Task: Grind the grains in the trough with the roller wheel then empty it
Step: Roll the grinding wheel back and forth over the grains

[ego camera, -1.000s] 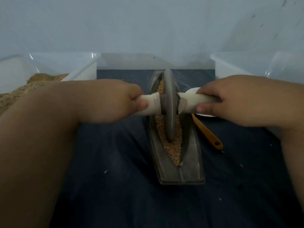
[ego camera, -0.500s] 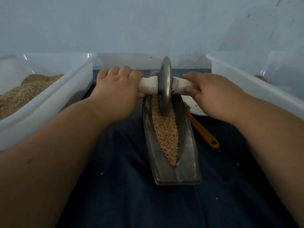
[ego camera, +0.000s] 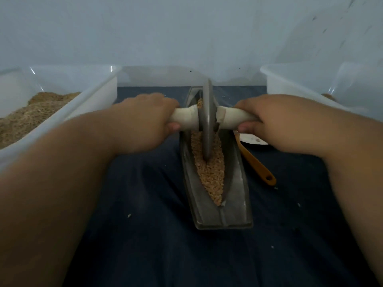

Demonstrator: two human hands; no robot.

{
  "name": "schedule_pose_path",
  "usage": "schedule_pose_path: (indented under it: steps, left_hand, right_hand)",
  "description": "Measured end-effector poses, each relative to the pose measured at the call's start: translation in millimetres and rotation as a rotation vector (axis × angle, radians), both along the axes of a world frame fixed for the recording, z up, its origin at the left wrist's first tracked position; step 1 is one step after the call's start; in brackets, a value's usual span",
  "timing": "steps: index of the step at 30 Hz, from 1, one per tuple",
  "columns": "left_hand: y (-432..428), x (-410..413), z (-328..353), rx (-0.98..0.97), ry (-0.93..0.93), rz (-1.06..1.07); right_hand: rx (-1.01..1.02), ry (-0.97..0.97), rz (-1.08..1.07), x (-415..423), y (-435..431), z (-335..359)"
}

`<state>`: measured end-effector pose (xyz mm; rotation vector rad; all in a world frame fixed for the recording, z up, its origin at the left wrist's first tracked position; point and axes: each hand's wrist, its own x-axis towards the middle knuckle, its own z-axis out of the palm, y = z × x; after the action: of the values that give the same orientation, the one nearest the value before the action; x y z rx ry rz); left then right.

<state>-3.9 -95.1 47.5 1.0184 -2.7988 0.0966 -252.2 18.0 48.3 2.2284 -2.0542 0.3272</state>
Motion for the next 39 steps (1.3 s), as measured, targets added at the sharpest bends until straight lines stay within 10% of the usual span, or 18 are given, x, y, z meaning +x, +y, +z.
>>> schedule_pose_path:
  steps: [8,22,32,39]
  left_hand:
    - [-18.3,-22.5,-29.0,-0.373,0.166,0.118]
    - [35.3,17.2,29.7,0.281,-0.222,-0.009]
    - [-3.1,-15.4,-16.6,-0.269,0.035,0.107]
    - [-16.3,-14.8,-21.7,-0.216,0.066,0.129]
  right_hand:
    - [-0.310,0.164,-0.146,-12.7,-40.3,-34.9]
    - [0.165,0.085,0.064,25.4,37.8,29.1]
    - [-0.261,0.140,-0.148,8.3,-23.9,-23.4]
    - [-0.324,0.167,-0.148,17.3,-28.8,-23.8]
